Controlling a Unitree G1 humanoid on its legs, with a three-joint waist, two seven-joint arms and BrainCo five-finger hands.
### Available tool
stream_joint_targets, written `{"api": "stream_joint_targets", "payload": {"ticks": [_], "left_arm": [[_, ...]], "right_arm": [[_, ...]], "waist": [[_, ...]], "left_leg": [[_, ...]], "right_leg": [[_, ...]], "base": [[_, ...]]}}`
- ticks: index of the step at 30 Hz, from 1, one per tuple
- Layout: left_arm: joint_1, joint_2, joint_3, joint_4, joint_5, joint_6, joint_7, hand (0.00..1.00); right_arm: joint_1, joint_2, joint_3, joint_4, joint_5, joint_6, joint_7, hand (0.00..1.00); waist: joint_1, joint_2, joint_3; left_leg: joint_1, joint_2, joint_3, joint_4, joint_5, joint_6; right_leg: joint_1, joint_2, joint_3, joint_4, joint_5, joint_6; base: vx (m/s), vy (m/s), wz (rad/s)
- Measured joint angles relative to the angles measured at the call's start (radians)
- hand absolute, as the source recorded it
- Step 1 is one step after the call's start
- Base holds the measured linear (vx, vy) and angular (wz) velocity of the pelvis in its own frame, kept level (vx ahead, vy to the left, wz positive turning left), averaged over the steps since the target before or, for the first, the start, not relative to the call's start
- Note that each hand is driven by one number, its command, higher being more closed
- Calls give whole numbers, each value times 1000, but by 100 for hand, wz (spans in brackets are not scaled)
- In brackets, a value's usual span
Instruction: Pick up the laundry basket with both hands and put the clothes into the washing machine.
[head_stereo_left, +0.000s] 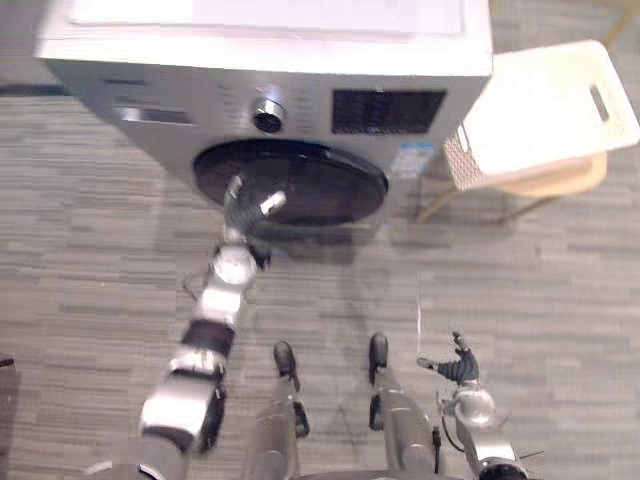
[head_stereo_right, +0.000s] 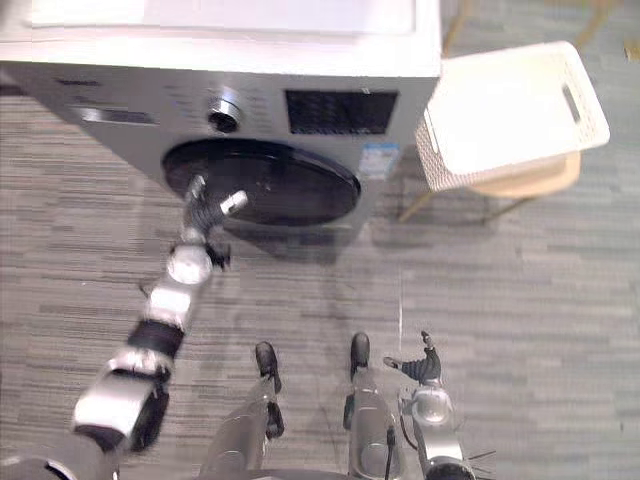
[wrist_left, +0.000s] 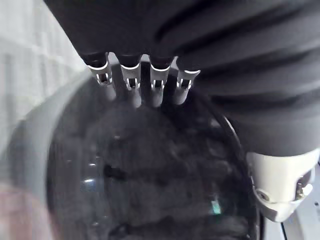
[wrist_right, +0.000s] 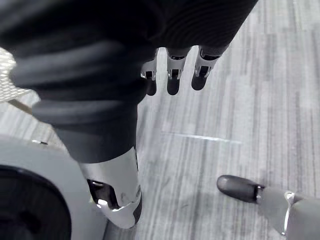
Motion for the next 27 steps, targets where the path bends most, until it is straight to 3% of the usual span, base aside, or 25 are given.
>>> {"api": "stream_joint_targets", "payload": {"ticks": [4, 6, 8, 9, 11, 12, 13, 16, 18, 19, 20, 21, 22, 23, 24, 25, 27], "left_arm": [[359, -64, 3, 3, -22, 3, -51, 0], [450, -71, 29, 48, -22, 7, -88, 0], [506, -67, 45, 90, -21, 11, -116, 0], [519, -64, 66, 123, -19, 12, -137, 0], [517, -67, 86, 199, 3, 13, -155, 0], [522, -68, 104, 234, 22, 15, -162, 0], [523, -68, 122, 258, 34, 16, -164, 0], [527, -46, 237, 382, 68, 35, -156, 0], [532, -43, 273, 399, 68, 36, -154, 0], [542, -50, 289, 402, 68, 36, -153, 0], [546, -54, 294, 402, 68, 36, -153, 0], [559, -72, 300, 404, 66, 38, -153, 0], [571, -79, 299, 401, 62, 37, -152, 0], [574, -78, 299, 400, 60, 37, -149, 0], [580, -59, 299, 388, 56, 38, -132, 0], [571, -49, 301, 378, 49, 38, -120, 0], [563, -44, 312, 357, 29, 37, -108, 0]], "right_arm": [[5, 0, -45, 83, -2, 6, 6, 0], [4, -1, -64, 140, -3, 8, 11, 0], [-2, -6, -73, 187, -7, 8, 25, 0], [-12, -8, -87, 209, -8, 9, 27, 0], [-28, -37, -88, 243, -8, 9, 28, 0], [-46, -47, -88, 257, -8, 11, 28, 0], [-62, -52, -88, 271, -8, 12, 28, 0], [-129, -36, -83, 317, -11, 21, 30, 0], [-136, -31, -82, 334, -14, 27, 30, 0], [-141, -32, -82, 348, -22, 27, 32, 0], [-142, -33, -82, 356, -22, 27, 33, 0], [-139, -44, -82, 373, -23, 30, 37, 0], [-114, -49, -81, 373, -23, 32, 41, 0], [-105, -48, -72, 373, -23, 33, 42, 0], [-98, -34, -51, 374, -22, 32, 47, 0], [-94, -12, -38, 374, -20, 28, 50, 0], [-98, 7, -35, 372, -19, 27, 50, 0]], "waist": [[29, 12, -60], [39, 23, -79], [52, 31, -103], [41, 39, -109], [42, 38, -115], [50, 46, -120], [51, 44, -120], [52, 6, -119], [82, -14, -117], [96, -23, -121], [97, -24, -120], [97, -13, -125], [92, -8, -128], [89, -9, -128], [73, -11, -125], [56, -21, -117], [51, -43, -110]], "left_leg": [[58, -28, -102, -6, 1, 0], [86, -40, -151, -6, 2, 0], [79, -55, -134, -3, 3, 6], [61, -42, -22, 28, -25, 45], [34, -11, 195, 104, -31, 63], [22, -10, 250, 127, -32, 66], [12, -15, 265, 137, -37, 73], [10, -53, 243, 152, -67, 94], [3, -65, 230, 222, -124, 96], [-22, -65, 206, 305, -205, 102], [-27, -63, 200, 317, -217, 102], [-36, -65, 169, 359, -255, 110], [-16, -81, 122, 374, -274, 125], [1, -88, 97, 373, -278, 131], [23, -100, 19, 372, -287, 142], [29, -102, -56, 369, -296, 154], [59, -121, -142, 359, -309, 156]], "right_leg": [[88, -35, -124, 85, -99, 12], [156, -52, -189, 90, -127, 22], [200, -78, -253, 95, -148, 34], [233, -100, -329, 97, -161, 45], [256, -136, -407, 108, -172, 62], [255, -147, -420, 114, -173, 68], [255, -156, -427, 114, -171, 72], [302, -180, -456, 61, -150, 103], [338, -193, -476, 50, -149, 104], [358, -211, -499, 76, -156, 95], [357, -217, -503, 93, -158, 92], [338, -257, -498, 241, -165, 77], [281, -306, -425, 447, -138, -19], [238, -319, -353, 560, -93, -85], [148, -298, -206, 738, -60, -76], [83, -223, -126, 814, -195, -22], [-8, -127, -67, 798, -291, -41]], "base": [[123, 24, 88], [96, 15, 112], [65, 64, 119], [78, 110, 153], [115, 148, 131], [68, 107, 54], [63, 92, 33], [130, 116, 32], [125, 96, 33], [102, 82, 27], [108, 116, 52], [124, 157, 79], [165, 187, 98], [267, 219, 129], [324, 144, 153], [389, 79, 162], [401, 0, 148]]}}
